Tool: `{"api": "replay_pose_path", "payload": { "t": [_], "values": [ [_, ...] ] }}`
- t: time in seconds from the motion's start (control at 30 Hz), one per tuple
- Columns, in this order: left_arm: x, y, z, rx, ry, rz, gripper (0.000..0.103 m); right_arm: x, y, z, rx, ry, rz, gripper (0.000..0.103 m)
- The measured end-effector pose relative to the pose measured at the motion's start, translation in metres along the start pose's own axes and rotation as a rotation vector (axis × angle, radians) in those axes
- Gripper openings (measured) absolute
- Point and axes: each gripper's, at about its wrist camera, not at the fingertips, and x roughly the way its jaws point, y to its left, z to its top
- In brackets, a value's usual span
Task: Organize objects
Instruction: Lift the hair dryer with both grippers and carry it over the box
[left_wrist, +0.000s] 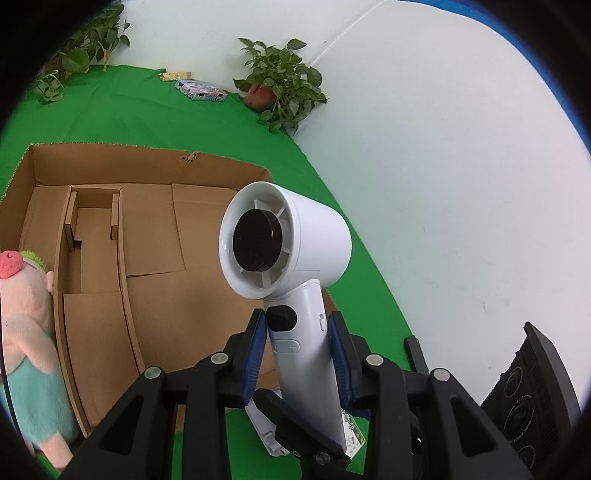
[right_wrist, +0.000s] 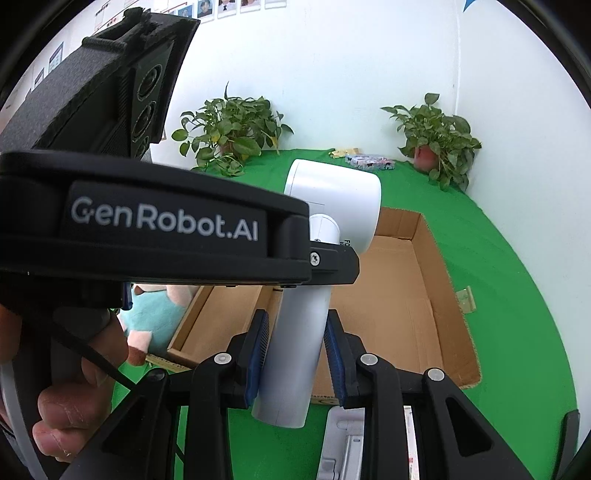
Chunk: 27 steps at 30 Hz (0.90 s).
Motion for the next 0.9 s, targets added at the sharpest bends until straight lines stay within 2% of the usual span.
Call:
{"api": "replay_pose_path", "payload": {
  "t": [0.17,0.4,0.67,0.9],
  "values": [
    [0.025,0.023,0.006,-0.049,0.047,0.017,0.032,0.032,-0.002,0.003,0.016,0.063,0.026,0.028],
    [0.058,0.051,0.006,-0.082,0.120,0.059,0.033,0.078,-0.008,-0.016,0.074,0.143,0.070,0.028],
    [0.086,0.063,0.006,-0.089,0.183,0.106,0.033,0.117,-0.027,-0.035,0.124,0.181,0.109,0.028],
    [0.108,0.078,0.004,-0.135,0.234,0.147,0.034,0.149,-0.049,-0.048,0.173,0.242,0.142,0.027]
  ]
}}
